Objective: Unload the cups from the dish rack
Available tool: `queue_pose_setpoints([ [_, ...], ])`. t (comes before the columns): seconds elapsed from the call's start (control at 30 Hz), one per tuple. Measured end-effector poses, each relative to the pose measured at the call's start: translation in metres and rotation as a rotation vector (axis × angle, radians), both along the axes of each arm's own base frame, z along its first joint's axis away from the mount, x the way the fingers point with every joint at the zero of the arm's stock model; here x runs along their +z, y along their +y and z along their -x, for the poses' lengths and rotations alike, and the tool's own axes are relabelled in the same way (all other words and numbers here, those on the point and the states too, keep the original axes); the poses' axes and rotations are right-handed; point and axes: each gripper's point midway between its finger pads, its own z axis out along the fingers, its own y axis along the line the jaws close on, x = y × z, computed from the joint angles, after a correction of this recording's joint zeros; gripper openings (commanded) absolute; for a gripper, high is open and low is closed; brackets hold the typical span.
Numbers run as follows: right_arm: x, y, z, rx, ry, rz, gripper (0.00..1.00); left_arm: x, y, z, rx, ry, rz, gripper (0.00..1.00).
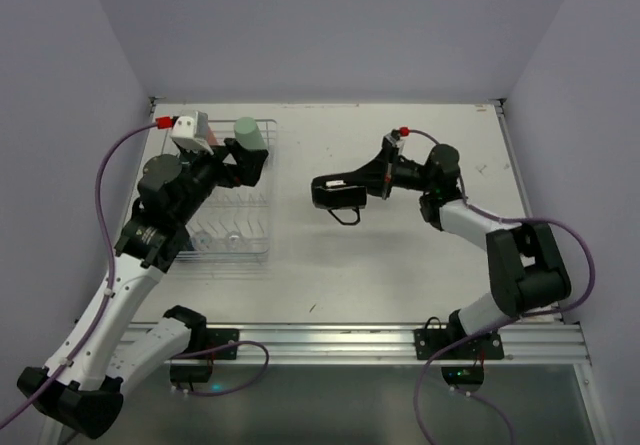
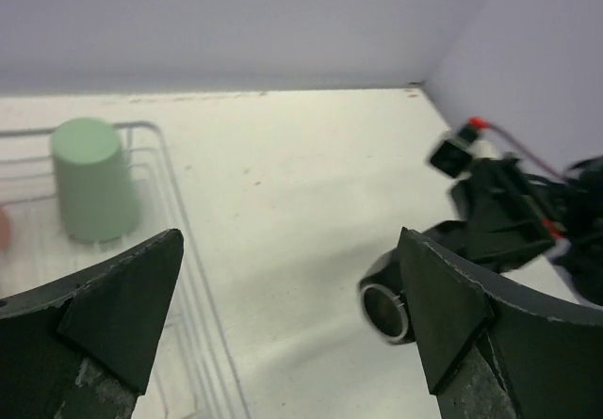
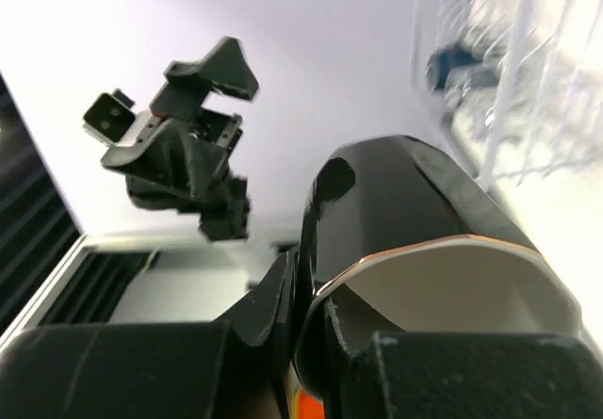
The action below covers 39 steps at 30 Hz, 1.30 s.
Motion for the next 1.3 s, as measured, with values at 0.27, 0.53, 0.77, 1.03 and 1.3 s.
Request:
queue_pose_setpoints([
  [0.27,-0.011,-0.079,-0.07,-0.443,-0.156,0.398,0.0,-0.06,0.031,-0.02,0.213,0.217,-0.089,1.0],
  [0.53,-0.112,-0.217,-0.095,-0.772,0.003,1.12,0.0,-0.074,0.038,-0.025,0.268,0.264,-0.103,1.0],
  [0.77,-0.159,-0.281,-0.072,-0.721,0.148,1.557,0.0,-0.107,0.042,-0.054,0.351,0.415,-0.202,1.0],
  [1.03,-0.152,-0.314,-0.078,-0.708,0.152,1.763,0.0,-0.12,0.044,-0.092,0.44,0.516,-0.298,1.0],
  [1.3,-0.182,-0.319,-0.076,-0.601,0.213,1.834,0.0,-0.098,0.044,-0.119,0.499,0.504,-0.311,1.0],
])
